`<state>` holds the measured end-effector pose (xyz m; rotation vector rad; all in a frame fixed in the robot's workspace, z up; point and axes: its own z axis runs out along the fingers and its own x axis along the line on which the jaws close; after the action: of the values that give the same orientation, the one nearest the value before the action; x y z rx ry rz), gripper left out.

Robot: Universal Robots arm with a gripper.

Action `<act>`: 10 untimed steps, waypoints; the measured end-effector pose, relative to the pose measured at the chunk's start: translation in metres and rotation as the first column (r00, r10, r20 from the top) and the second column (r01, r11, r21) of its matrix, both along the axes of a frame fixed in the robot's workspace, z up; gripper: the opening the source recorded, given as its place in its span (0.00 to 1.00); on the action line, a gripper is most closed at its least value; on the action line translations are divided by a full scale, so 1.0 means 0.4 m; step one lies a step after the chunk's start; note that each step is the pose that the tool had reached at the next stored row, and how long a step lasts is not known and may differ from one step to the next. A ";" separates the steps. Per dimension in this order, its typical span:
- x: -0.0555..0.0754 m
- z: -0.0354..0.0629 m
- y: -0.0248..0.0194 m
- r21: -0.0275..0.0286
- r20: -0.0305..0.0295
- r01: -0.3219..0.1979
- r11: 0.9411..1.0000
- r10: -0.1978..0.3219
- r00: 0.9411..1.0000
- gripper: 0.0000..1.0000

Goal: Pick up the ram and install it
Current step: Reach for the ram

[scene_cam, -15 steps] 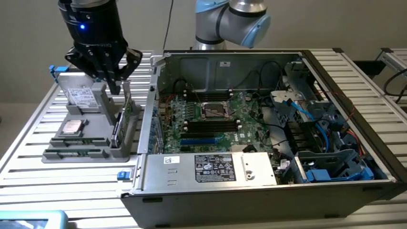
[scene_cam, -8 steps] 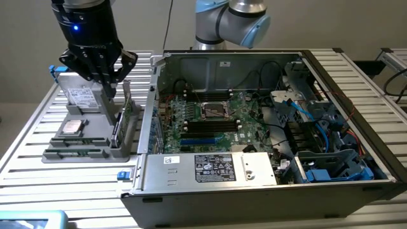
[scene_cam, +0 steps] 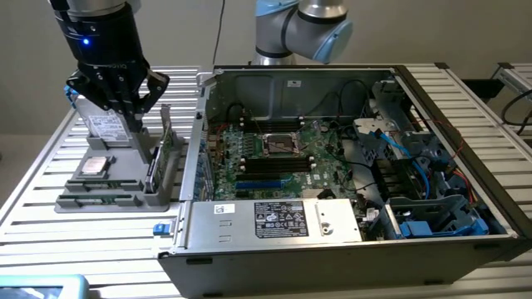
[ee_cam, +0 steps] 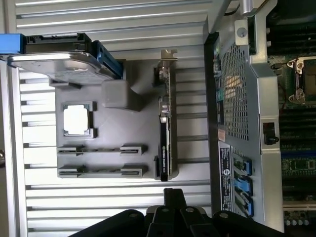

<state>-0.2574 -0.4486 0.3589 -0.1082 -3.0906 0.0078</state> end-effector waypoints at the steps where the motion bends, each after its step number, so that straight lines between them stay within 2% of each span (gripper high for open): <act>1: -0.006 -0.002 0.000 0.000 0.000 0.000 1.000 0.000 1.000 0.11; 10: -0.069 -0.027 -0.003 -0.001 0.000 -0.003 1.000 0.003 1.000 0.11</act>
<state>-0.2850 -0.4497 0.3483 -0.1034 -3.0908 0.0102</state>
